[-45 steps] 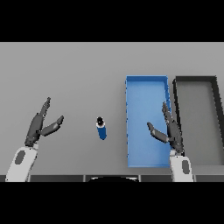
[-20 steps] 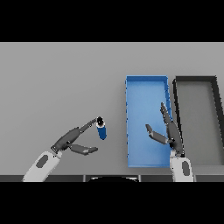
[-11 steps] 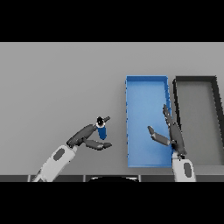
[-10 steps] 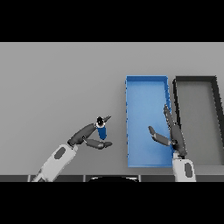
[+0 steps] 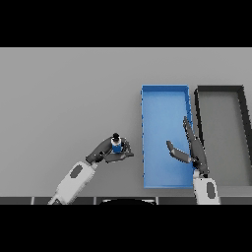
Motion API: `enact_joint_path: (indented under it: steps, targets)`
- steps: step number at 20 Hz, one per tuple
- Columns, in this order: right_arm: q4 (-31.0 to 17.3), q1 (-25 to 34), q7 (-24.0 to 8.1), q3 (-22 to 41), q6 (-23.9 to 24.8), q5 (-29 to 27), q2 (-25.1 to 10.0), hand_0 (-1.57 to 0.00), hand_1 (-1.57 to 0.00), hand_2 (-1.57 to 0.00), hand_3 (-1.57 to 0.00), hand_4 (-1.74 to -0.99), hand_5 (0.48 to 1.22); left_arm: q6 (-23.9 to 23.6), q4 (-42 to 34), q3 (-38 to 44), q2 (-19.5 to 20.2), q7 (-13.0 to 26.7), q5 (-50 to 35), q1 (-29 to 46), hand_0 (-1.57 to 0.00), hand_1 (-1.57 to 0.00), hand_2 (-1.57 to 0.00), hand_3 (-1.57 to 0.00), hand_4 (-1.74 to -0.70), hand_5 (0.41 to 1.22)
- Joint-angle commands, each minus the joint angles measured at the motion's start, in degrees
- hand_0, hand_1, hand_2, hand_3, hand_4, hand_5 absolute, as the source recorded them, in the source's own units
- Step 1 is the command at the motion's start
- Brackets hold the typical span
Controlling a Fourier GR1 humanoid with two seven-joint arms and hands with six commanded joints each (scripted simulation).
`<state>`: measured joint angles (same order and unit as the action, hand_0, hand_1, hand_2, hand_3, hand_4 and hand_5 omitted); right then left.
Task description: Pick up the blue pipe and place it into the blue bin.
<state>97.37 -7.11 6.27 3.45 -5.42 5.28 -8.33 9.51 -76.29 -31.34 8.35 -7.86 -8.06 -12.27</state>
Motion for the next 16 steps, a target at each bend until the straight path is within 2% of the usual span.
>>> enact_joint_path:
  steps: [1,5,6,8,11,16]
  targets:
    - [0.2,-0.2,0.7,0.3,0.0,0.2,0.1,0.0,0.0,0.0,0.0,-1.259,0.614,-0.5,0.0,-0.5,0.1,-1.3,0.4,0.3,-1.11,-1.17,-1.21,-1.16,-1.57,1.06]
    - [-0.1,0.6,0.2,-0.3,-0.9,-0.6,-0.8,0.0,0.0,0.0,0.0,-1.252,0.619,-3.3,-0.4,-1.8,0.0,-2.3,2.5,0.0,-1.38,-1.41,-1.42,-1.34,-1.67,1.155]
    - [-0.1,0.1,0.9,-0.1,-0.9,-0.4,-0.7,0.0,0.0,0.0,0.0,-1.25,0.622,-3.5,-1.0,-1.8,0.3,-2.9,2.4,0.1,-1.42,-1.44,-1.45,-1.37,-1.68,1.168]
    - [0.1,0.1,-0.1,0.2,-0.3,0.2,-0.3,0.0,0.0,0.0,0.0,-1.244,0.623,-3.6,-3.4,-1.8,-0.1,-3.1,1.4,-0.6,-1.47,-1.49,-1.5,-1.4,-1.7,1.187]
    - [0.4,-0.2,0.0,0.2,-0.1,0.5,-0.4,0.0,0.0,0.0,0.0,-1.239,0.629,-3.0,-7.7,-2.8,0.4,-3.6,1.1,-1.2,-1.52,-1.53,-1.53,-1.43,-1.71,1.204]
    - [0.7,-0.5,1.3,0.0,-0.4,1.0,-1.2,0.0,0.0,0.0,0.0,-1.216,0.637,-2.5,-12.7,-3.0,0.7,1.9,-0.7,-4.4,-1.55,-1.56,-1.56,-1.45,-1.72,1.215]
